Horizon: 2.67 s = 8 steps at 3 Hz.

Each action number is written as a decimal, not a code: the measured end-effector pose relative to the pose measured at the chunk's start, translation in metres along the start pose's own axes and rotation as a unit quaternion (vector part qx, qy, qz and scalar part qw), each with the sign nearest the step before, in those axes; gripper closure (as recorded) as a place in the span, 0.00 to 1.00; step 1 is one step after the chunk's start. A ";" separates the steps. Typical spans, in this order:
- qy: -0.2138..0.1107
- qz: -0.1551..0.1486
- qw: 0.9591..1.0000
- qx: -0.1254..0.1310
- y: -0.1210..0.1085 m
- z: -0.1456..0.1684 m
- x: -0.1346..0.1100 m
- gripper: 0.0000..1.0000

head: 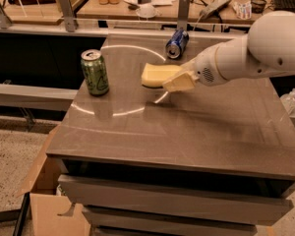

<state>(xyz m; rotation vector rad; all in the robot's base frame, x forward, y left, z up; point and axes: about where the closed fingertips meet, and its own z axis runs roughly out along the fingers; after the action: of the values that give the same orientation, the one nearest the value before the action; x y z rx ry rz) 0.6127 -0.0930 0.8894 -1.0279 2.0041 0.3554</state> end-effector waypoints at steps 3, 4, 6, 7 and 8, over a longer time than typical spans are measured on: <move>-0.019 0.029 0.999 -0.023 0.041 0.051 -0.012 0.87; -0.023 0.033 0.999 -0.033 0.052 0.061 -0.015 0.62; -0.028 0.042 0.998 -0.044 0.063 0.070 -0.016 0.17; -0.029 0.047 0.997 -0.044 0.064 0.068 -0.014 0.00; -0.023 0.054 0.998 -0.023 0.049 0.050 -0.004 0.00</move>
Offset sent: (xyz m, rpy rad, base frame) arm 0.0003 0.0683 -0.0338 0.0927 0.0412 -0.0011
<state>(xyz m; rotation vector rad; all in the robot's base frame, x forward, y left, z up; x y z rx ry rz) 0.6043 -0.0318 0.8564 -0.9342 2.0230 0.4807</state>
